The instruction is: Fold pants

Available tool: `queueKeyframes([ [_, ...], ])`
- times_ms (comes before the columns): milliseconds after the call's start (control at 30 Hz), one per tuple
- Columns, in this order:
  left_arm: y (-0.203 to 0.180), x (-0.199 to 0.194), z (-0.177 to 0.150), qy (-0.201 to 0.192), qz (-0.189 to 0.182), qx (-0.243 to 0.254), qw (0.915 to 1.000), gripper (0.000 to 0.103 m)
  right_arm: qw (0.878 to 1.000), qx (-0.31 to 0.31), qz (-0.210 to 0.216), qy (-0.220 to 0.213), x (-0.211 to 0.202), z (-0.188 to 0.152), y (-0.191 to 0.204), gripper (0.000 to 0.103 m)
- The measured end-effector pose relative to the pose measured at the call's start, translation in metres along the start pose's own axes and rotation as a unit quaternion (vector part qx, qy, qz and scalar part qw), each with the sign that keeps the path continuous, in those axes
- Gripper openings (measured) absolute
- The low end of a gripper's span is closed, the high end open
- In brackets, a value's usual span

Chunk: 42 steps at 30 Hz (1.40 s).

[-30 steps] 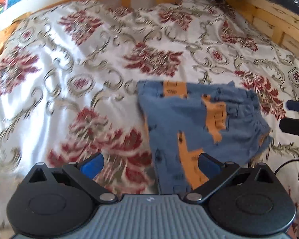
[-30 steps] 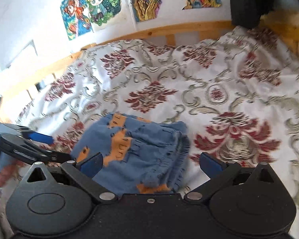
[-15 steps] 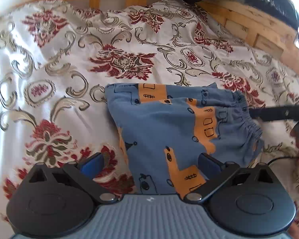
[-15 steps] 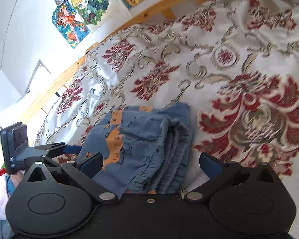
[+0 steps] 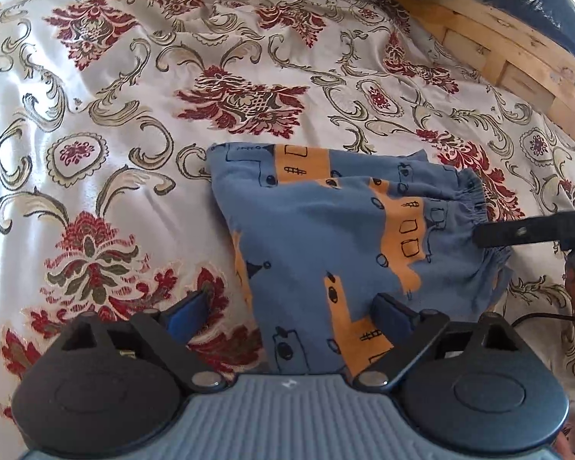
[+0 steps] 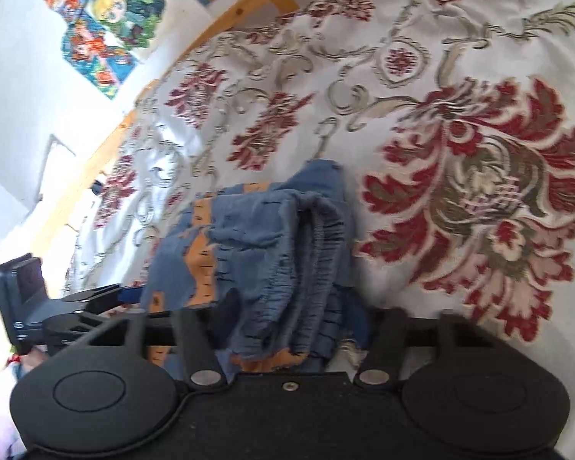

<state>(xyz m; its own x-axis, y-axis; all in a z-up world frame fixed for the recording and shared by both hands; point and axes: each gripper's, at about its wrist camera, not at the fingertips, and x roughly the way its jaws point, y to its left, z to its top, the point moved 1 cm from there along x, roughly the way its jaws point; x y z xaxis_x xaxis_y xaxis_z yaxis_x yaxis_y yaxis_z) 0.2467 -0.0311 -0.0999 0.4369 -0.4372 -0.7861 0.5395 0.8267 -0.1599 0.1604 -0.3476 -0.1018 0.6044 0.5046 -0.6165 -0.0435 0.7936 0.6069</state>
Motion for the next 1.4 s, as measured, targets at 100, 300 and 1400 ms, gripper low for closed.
queueKeyframes([
  [100, -0.001, -0.002, 0.0, 0.002, -0.003, -0.003, 1.0, 0.085, 1.0, -0.003, -0.002, -0.003, -0.002, -0.002, 0.001, 0.044],
  [300, -0.005, -0.003, 0.0, 0.008, -0.025, -0.005, 0.9996, 0.06, 1.0, -0.005, -0.008, -0.009, -0.001, -0.003, 0.004, 0.039],
  [1400, -0.034, -0.04, 0.012, -0.041, -0.01, 0.006, 0.9991, 0.017, 0.988, -0.066, -0.039, -0.132, -0.047, -0.01, 0.068, 0.022],
])
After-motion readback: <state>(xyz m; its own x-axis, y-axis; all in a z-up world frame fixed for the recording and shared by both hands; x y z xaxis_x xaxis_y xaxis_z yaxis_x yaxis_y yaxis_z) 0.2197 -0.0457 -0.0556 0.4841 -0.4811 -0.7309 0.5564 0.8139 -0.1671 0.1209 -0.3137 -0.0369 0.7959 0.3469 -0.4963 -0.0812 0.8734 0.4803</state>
